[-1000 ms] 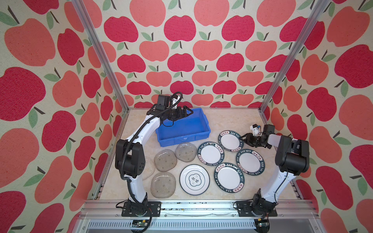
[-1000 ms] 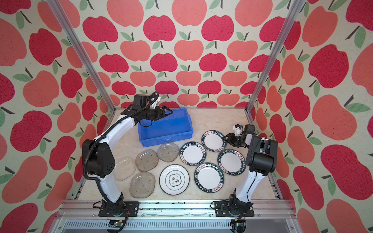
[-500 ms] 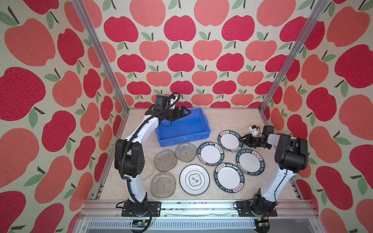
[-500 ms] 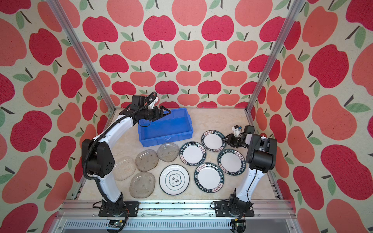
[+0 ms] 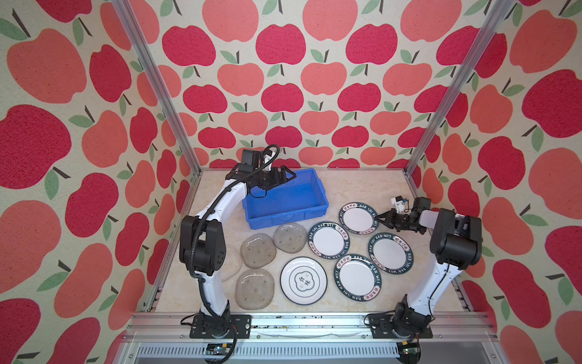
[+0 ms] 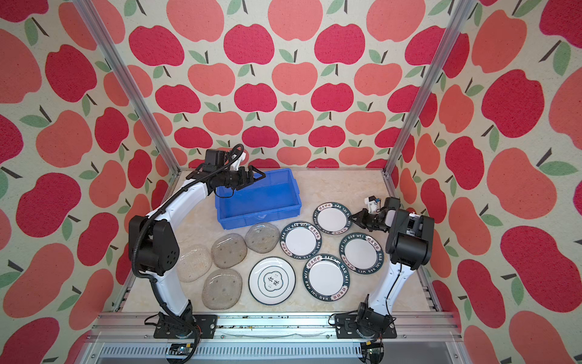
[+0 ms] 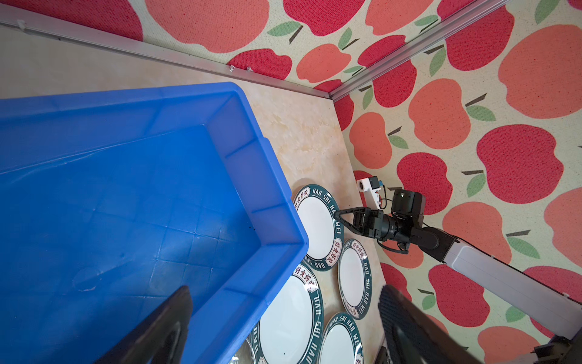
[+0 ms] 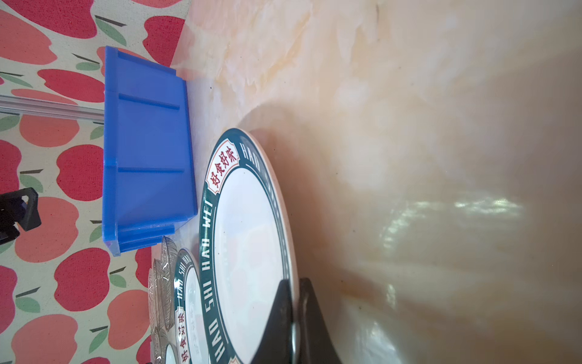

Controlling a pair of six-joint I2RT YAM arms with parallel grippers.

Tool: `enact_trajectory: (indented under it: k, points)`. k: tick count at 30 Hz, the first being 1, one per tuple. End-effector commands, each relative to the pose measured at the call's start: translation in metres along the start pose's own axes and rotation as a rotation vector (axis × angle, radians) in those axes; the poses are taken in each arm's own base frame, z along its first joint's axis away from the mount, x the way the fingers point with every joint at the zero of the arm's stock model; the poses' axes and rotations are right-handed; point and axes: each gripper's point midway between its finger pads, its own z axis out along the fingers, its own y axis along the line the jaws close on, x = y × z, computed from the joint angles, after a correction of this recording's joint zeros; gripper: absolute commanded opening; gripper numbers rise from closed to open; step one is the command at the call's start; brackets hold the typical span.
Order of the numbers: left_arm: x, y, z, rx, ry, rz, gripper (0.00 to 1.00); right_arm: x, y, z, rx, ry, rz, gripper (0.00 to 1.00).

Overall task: Place the plates into the plastic bin on the countertop
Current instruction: 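Grasp the green-rimmed plate's edge with the right gripper and lift it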

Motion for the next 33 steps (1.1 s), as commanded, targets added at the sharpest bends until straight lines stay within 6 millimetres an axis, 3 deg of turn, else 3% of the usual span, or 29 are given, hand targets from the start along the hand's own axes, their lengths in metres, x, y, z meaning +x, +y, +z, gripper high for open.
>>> enact_trajectory:
  k: [1,5,8,15,19,23,26,29,33]
  points:
    - [-0.005,0.006,0.005,0.009,0.012,-0.016,0.95,0.002,-0.015,0.0,0.063,-0.003,0.021,0.0]
    - [-0.009,0.008,0.002,-0.011,0.013,-0.015,0.95,-0.013,-0.011,-0.021,0.166,-0.032,-0.006,0.0]
    - [-0.014,0.009,-0.003,-0.036,0.001,-0.006,0.95,-0.038,0.011,-0.047,0.242,-0.109,-0.057,0.0]
    - [-0.017,0.017,-0.007,-0.074,-0.008,-0.004,0.94,-0.097,0.1,-0.084,0.417,-0.263,-0.249,0.0]
    - [-0.016,0.022,-0.017,-0.138,-0.017,0.011,0.95,-0.121,0.179,-0.088,0.491,-0.385,-0.418,0.0]
    - [-0.015,0.024,-0.03,-0.161,-0.042,0.005,0.95,-0.128,0.267,-0.069,0.4,-0.441,-0.546,0.0]
    - [-0.013,0.025,-0.039,-0.182,-0.058,0.006,0.95,-0.127,0.312,-0.045,0.287,-0.41,-0.575,0.0]
    - [-0.009,0.025,-0.048,-0.181,-0.076,-0.001,0.95,-0.121,0.337,-0.012,0.17,-0.336,-0.55,0.0]
    - [-0.009,0.023,-0.067,-0.177,-0.129,-0.026,0.95,-0.105,0.352,0.039,0.07,-0.232,-0.497,0.0]
